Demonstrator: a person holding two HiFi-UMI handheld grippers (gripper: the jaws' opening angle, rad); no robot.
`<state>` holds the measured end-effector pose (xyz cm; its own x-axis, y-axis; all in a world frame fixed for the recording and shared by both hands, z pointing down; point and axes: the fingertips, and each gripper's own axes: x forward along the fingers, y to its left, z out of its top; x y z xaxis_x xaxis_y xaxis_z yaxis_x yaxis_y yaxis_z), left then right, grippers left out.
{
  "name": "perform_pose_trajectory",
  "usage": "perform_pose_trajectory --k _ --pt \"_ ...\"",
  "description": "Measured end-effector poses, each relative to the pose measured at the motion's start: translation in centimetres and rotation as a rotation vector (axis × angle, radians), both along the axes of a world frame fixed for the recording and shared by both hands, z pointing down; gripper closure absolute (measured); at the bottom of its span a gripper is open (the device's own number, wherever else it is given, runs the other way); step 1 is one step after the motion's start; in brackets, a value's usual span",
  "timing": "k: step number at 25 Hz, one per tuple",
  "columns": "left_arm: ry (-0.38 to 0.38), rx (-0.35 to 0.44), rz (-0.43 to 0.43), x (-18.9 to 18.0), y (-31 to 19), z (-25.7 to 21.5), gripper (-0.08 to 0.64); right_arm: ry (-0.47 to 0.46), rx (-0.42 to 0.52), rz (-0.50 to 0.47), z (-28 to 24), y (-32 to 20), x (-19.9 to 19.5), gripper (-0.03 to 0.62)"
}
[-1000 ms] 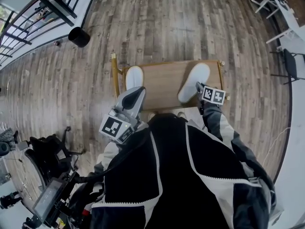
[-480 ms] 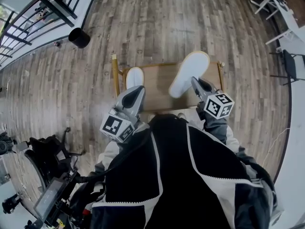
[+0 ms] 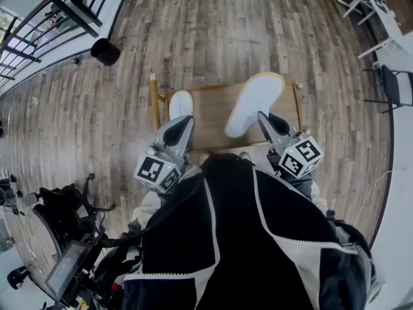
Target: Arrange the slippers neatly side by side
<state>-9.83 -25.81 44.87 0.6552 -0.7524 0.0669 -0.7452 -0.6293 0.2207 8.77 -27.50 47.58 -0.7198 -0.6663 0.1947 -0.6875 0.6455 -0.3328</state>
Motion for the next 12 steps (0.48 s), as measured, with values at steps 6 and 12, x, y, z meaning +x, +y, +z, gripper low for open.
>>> perform_pose_trajectory --k 6,12 --pt "0.003 -0.014 -0.013 -0.1 0.2 -0.2 0.541 0.002 -0.022 -0.015 0.9 0.0 -0.6 0.568" --pt "0.011 -0.014 -0.032 -0.7 0.2 0.8 0.541 0.055 -0.063 -0.058 4.1 -1.5 -1.7 0.568"
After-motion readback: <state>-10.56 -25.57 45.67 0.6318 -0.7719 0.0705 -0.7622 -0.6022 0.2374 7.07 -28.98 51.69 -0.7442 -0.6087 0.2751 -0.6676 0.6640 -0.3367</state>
